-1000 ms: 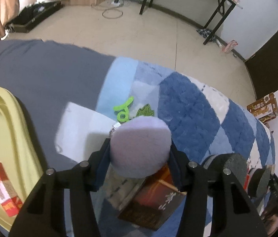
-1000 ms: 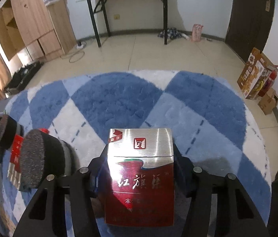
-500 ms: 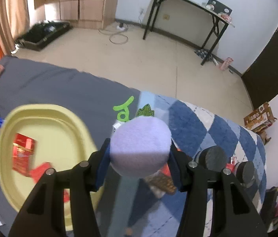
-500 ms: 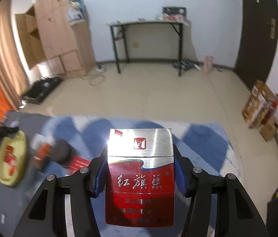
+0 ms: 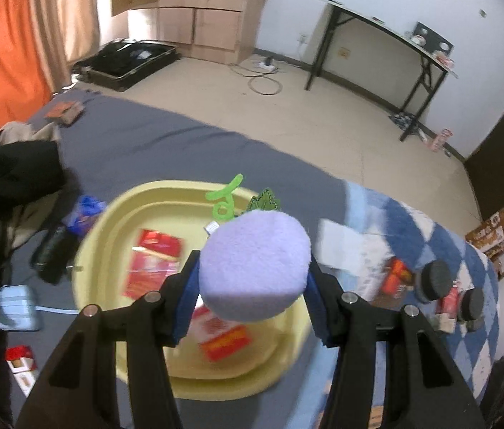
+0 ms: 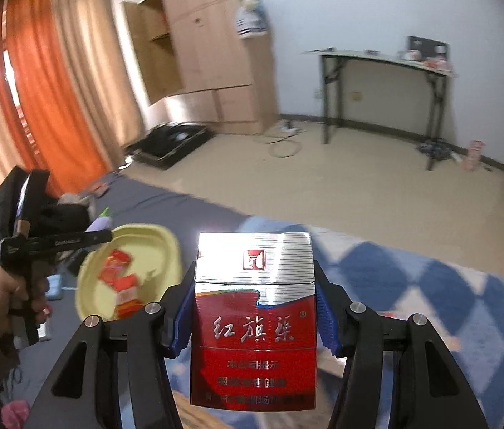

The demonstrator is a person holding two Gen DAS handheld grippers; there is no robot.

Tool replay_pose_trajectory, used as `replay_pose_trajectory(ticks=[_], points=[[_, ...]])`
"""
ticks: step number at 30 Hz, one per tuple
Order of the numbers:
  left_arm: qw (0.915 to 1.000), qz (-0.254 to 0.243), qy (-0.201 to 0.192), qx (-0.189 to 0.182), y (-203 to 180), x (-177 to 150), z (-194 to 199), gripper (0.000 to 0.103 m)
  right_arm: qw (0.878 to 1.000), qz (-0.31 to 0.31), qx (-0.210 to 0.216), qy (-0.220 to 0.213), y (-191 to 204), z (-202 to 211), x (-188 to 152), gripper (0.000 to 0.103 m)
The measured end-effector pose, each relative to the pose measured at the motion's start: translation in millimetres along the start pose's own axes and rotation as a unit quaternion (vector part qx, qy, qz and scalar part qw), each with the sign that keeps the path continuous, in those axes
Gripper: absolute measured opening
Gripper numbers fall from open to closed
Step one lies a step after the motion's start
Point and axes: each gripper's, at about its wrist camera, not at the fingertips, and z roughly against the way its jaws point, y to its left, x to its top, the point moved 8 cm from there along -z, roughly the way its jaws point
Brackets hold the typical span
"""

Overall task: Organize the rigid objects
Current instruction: 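Carry the pack and plush ball into the yellow basin and release both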

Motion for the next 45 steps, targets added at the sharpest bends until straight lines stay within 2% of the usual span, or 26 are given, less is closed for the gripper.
replay_pose_trajectory(ticks=[5, 11, 13, 19, 22, 25, 30, 32, 33, 34, 35, 36, 37, 38, 42, 45], points=[[0.9991, 0.032, 0.021, 0.02, 57, -12, -14, 0.055, 0.998, 0.028, 0.048, 0.04, 62, -51, -25, 0.055], [0.9969, 0.045, 0.058, 0.03, 99, -46, -48, 0.055, 0.991, 0.052, 0.077, 0.094, 112, -123, -44, 0.055], [0.9957, 0.057, 0.067, 0.029, 110, -48, -61, 0.055, 0.988, 0.088, 0.074, 0.104, 132, -146, -50, 0.055], [0.9962, 0.022, 0.081, 0.02, 99, -23, -93, 0.055, 0.979, 0.128, 0.082, 0.135, 168, -196, -58, 0.055], [0.9956, 0.013, 0.09, 0.026, 96, -16, -108, 0.055, 0.974, 0.151, 0.068, 0.152, 169, -226, -65, 0.055], [0.9956, 0.013, 0.09, 0.021, 97, -16, -116, 0.056, 0.973, 0.15, 0.073, 0.16, 171, -241, -70, 0.056], [0.9965, 0.012, 0.078, 0.025, 99, -18, -116, 0.06, 0.971, 0.156, 0.077, 0.162, 179, -252, -75, 0.056], [0.9967, 0.021, 0.075, 0.024, 99, -17, -114, 0.067, 0.97, 0.157, 0.081, 0.166, 185, -252, -73, 0.057], [0.9968, 0.027, 0.069, 0.03, 101, -15, -111, 0.074, 0.97, 0.159, 0.083, 0.167, 187, -251, -72, 0.06], [0.997, 0.035, 0.057, 0.038, 105, -12, -102, 0.079, 0.969, 0.16, 0.083, 0.168, 189, -251, -72, 0.072], [0.9972, 0.044, 0.039, 0.045, 110, -7, -91, 0.082, 0.97, 0.159, 0.084, 0.166, 189, -247, -70, 0.08], [0.9971, 0.049, 0.02, 0.055, 113, 0, -79, 0.092, 0.971, 0.154, 0.086, 0.16, 189, -242, -67, 0.094], [0.9971, 0.05, 0.007, 0.057, 112, 6, -70, 0.1, 0.975, 0.147, 0.084, 0.147, 183, -231, -59, 0.101], [0.9977, 0.045, -0.006, 0.05, 106, 14, -59, 0.103, 0.977, 0.142, 0.082, 0.137, 180, -223, -53, 0.102], [0.9993, 0.02, -0.021, 0.025, 60, 35, -33, 0.103, 0.988, 0.098, 0.06, 0.101, 133, -173, -14, 0.103], [0.9996, -0.015, -0.023, 0.011, 2, 41, -19, 0.103, 0.995, 0.061, 0.027, 0.072, 66, -127, 23, 0.103]])
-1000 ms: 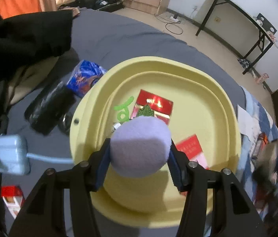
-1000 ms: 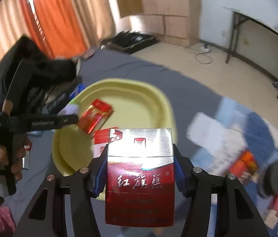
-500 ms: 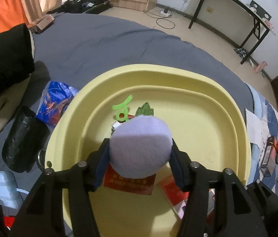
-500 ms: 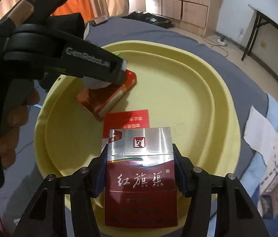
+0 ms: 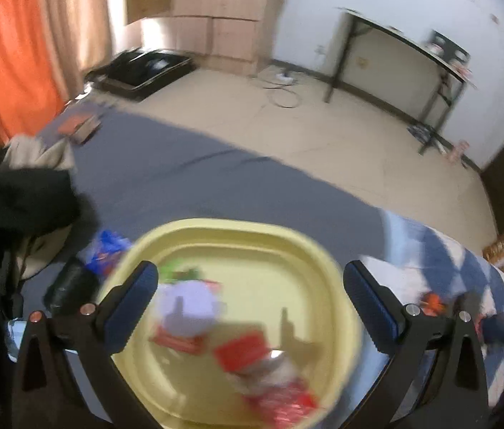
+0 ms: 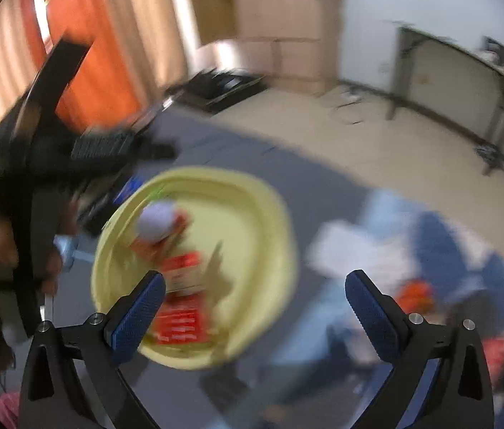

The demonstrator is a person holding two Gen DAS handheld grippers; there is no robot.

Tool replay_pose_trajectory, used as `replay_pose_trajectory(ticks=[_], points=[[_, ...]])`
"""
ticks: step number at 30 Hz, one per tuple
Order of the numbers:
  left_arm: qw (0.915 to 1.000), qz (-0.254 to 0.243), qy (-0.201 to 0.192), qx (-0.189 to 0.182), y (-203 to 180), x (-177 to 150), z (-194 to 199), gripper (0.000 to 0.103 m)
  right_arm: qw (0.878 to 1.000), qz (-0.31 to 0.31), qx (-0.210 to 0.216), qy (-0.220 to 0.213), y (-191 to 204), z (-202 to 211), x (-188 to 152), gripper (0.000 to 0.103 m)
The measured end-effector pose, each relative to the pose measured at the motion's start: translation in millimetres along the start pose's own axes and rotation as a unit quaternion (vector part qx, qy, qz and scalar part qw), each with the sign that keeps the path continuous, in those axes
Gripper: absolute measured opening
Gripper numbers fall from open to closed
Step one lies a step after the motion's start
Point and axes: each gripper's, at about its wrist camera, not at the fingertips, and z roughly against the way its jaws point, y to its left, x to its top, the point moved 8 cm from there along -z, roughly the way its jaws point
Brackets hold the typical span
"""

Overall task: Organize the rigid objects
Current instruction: 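Carry the pack and plush ball into the yellow basin and release both, then grasp the grey round tin with the right tool while the left grasps the dark Huangshan pack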

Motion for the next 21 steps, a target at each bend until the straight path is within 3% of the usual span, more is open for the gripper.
replay_pose_trajectory(ticks=[4, 7, 10, 13, 16, 21], points=[[0.995, -0.077, 0.007, -0.063, -100, -16, 8, 0.103, 0.996, -0.024, -0.082, -0.04, -110, 76, -7, 0.103], [0.986, -0.135, 0.031, -0.093, -159, -47, -4, 0.103, 0.99, -0.045, -0.133, -0.033, -198, 112, -51, 0.103], [0.9767, -0.176, 0.057, -0.109, -197, -77, -24, 0.103, 0.981, -0.064, -0.184, -0.022, -282, 134, -117, 0.103], [0.9687, -0.211, 0.081, -0.103, -220, -109, -48, 0.103, 0.976, -0.09, -0.198, -0.006, -323, 129, -174, 0.103], [0.9633, -0.234, 0.097, -0.088, -230, -124, -65, 0.103, 0.976, -0.089, -0.2, 0.012, -333, 107, -212, 0.102], [0.9644, -0.234, 0.103, -0.067, -231, -127, -90, 0.103, 0.978, -0.069, -0.194, 0.024, -341, 64, -223, 0.1]])
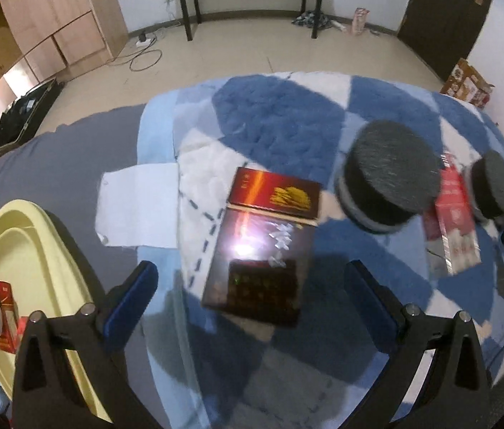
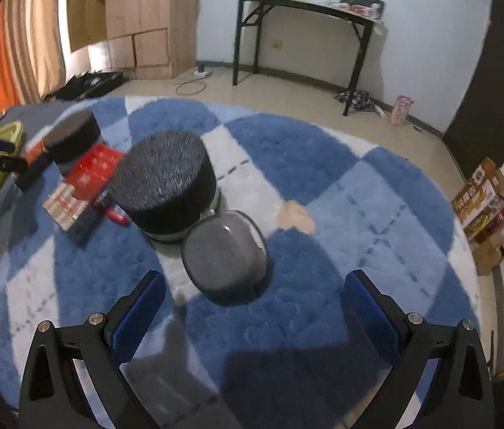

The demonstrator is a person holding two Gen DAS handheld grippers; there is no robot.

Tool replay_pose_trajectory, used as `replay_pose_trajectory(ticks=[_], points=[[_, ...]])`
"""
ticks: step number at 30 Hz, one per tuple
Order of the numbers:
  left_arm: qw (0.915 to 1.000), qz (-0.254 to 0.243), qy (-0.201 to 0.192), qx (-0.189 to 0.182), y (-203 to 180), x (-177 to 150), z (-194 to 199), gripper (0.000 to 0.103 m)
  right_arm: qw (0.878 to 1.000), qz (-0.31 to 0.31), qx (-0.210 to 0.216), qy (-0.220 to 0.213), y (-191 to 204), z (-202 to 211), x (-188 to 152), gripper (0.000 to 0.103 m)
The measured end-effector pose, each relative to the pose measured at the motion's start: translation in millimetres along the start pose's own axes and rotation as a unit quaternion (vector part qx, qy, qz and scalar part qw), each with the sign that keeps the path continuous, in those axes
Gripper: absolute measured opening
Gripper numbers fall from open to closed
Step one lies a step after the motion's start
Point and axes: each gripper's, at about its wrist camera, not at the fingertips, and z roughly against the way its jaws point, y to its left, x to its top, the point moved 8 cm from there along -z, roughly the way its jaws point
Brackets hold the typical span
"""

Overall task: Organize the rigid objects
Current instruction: 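Grasp the grey round tin with the right tool while the left grasps the dark Huangshan pack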

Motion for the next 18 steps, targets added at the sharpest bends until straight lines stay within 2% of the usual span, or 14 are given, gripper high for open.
replay_pose_trajectory(ticks=[3, 5, 7, 8, 9, 10, 15, 18], points=[[0.9998, 0.007, -0.004, -0.015, -2, 2, -10, 0.102, 1.0, 0.028, -0.01, 0.004, 0, -18, 0, 0.091], [0.9999, 0.002, -0.006, -0.012, -5, 4, -14, 0.092, 0.999, 0.031, -0.006, -0.007, 2, -22, 4, 0.089], [0.9999, -0.005, 0.0, -0.014, -12, 3, -19, 0.067, 0.999, 0.027, 0.001, -0.022, 4, -28, 9, 0.073], [0.9999, -0.01, 0.001, -0.011, -15, 2, -21, 0.066, 0.999, 0.026, 0.005, -0.026, 5, -33, 9, 0.068], [0.9999, -0.015, -0.004, -0.002, -17, 2, -21, 0.062, 0.999, 0.026, 0.01, -0.03, 4, -39, 7, 0.054], [0.9997, -0.019, -0.012, 0.007, -20, 2, -19, 0.061, 0.999, 0.025, 0.015, -0.033, 6, -39, 9, 0.048], [0.999, 0.019, -0.039, 0.005, -13, 3, -4, 0.057, 0.999, 0.009, 0.017, -0.029, 5, -33, -1, 0.048], [0.9971, 0.048, -0.058, -0.01, 3, 5, 21, 0.057, 0.999, -0.002, 0.014, -0.035, -1, -12, 1, 0.048]])
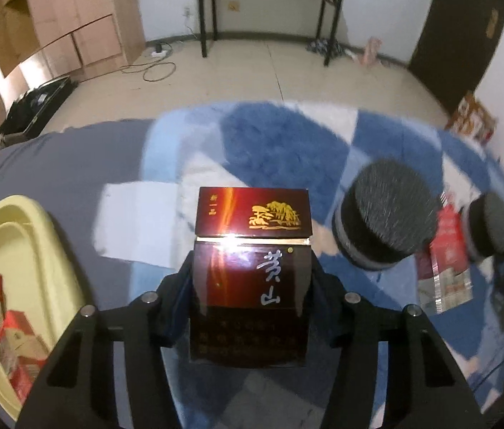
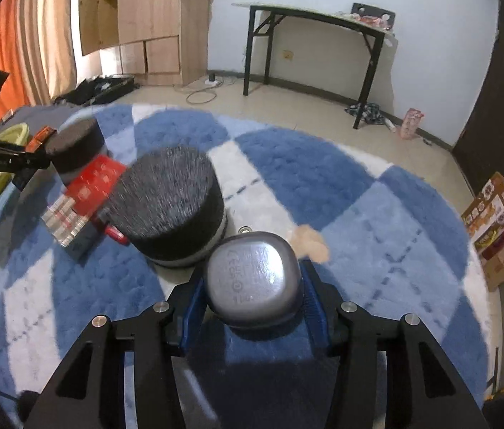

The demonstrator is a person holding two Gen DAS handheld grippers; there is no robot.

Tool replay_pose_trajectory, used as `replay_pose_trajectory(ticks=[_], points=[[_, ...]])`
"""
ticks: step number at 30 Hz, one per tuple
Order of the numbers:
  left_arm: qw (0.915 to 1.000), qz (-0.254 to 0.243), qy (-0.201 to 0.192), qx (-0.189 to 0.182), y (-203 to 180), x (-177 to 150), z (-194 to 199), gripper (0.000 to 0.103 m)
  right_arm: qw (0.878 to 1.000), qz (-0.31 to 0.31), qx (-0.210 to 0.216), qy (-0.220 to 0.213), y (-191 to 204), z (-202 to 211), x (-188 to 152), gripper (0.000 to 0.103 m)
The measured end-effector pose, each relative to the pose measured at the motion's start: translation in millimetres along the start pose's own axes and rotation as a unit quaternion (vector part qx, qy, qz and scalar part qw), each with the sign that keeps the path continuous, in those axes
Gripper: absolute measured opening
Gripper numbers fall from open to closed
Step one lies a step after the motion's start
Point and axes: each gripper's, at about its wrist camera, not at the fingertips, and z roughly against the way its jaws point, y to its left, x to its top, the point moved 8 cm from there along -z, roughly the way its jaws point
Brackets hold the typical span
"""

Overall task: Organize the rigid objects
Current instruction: 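Grasp the grey round tin with the right tool while the left grasps the dark Huangshan pack, then carry the tin and Huangshan pack into the yellow basin and release them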

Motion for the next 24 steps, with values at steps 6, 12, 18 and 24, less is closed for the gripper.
replay_pose_trajectory(ticks=[6, 12, 18, 24], points=[[0.9968, 0.07, -0.034, 0.019, 77, 6, 60, 0.057, 0.999, 0.019, 0.007, -0.041, 24, 65, 46, 0.048], [0.9888, 0.132, -0.042, 0.056, 190, -19, 117, 0.057, 0.992, 0.058, 0.08, -0.077, 135, 113, 128, 0.048], [0.9804, 0.181, -0.034, 0.069, 261, -79, 137, 0.057, 0.976, 0.088, 0.188, -0.072, 281, 108, 169, 0.048], [0.9753, 0.214, 0.017, 0.054, 289, -136, 103, 0.057, 0.963, 0.131, 0.234, -0.008, 411, 38, 161, 0.048]])
